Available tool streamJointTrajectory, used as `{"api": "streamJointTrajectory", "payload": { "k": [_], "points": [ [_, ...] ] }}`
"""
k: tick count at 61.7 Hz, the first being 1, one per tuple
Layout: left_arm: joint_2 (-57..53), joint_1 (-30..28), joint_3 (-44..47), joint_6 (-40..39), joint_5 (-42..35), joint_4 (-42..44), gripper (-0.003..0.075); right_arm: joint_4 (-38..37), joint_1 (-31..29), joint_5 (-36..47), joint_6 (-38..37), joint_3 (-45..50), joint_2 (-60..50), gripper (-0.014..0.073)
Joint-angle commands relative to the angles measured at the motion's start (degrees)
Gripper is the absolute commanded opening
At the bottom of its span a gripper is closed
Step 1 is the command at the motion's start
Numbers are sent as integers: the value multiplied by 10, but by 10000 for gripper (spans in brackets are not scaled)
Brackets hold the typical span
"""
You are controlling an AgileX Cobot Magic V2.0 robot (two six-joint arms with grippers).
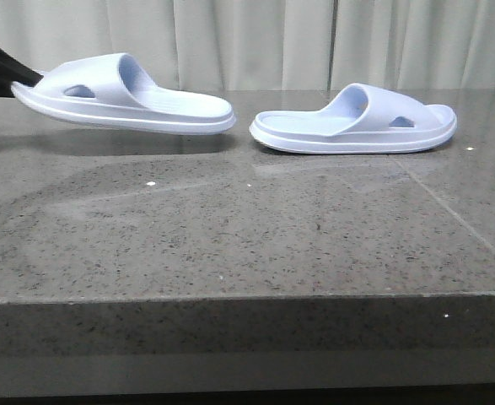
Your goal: Insert blue slippers together front up
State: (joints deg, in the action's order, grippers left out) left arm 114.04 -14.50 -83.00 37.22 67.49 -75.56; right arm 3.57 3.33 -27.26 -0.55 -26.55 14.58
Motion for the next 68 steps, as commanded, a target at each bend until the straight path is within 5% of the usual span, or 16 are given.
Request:
{"api": "streamJointTrajectory", "payload": {
  "k": [1,23,68],
  "points": [
    [-38,0,-12,-16,53,-53,-20,-2,-5,33,-1,-19,10,596],
    [-38,0,-12,-16,53,-63,-20,-1,-5,22,-1,-24,55,596],
    [-38,0,-12,-16,52,-61,-20,78,-51,51,-1,-372,633,596]
  ]
}}
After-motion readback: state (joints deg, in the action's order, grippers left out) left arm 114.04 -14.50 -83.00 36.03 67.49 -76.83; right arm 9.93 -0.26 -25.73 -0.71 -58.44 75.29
